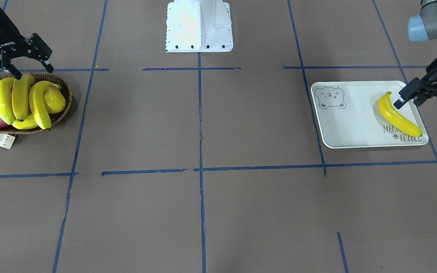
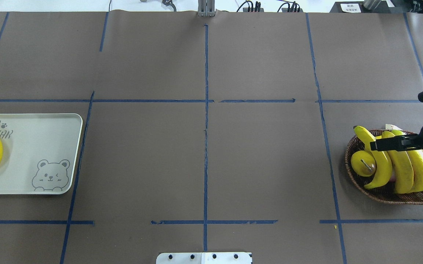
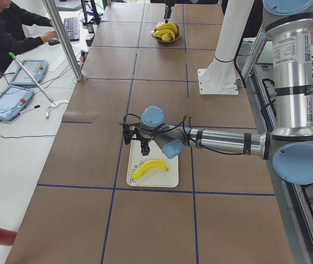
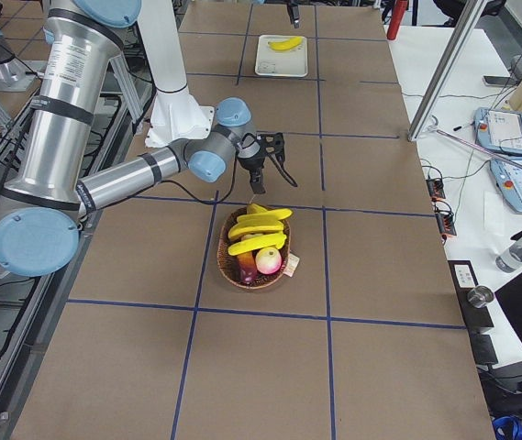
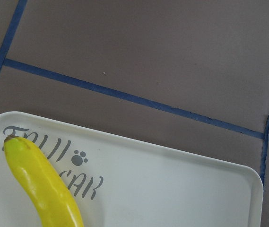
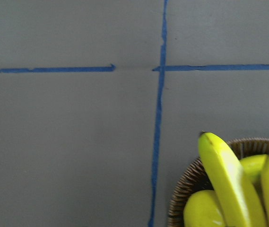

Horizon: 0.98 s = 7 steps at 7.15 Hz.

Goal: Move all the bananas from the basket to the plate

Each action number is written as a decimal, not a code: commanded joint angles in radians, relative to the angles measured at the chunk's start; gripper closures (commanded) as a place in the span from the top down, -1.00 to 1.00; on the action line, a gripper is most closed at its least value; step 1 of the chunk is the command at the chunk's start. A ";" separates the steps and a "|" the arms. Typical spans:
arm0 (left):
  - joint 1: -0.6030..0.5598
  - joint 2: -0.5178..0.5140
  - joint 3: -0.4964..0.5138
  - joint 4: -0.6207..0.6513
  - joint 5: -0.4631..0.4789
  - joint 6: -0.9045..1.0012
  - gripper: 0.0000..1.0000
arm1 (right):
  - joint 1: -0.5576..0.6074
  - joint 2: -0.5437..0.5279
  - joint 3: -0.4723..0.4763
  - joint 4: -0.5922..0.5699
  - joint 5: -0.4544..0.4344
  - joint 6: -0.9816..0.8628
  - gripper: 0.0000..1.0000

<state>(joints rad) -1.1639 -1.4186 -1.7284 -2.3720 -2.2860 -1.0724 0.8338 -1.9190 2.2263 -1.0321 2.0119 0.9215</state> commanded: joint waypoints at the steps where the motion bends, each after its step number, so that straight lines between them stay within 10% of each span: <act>1: 0.001 0.001 -0.003 -0.001 0.003 0.000 1.00 | 0.002 -0.090 -0.011 0.020 -0.005 -0.053 0.99; 7: 0.007 -0.006 -0.002 -0.001 0.003 -0.003 0.99 | -0.101 -0.094 -0.102 0.014 -0.082 -0.104 0.48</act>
<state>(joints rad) -1.1577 -1.4245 -1.7316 -2.3731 -2.2833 -1.0751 0.7563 -2.0164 2.1372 -1.0181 1.9435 0.8181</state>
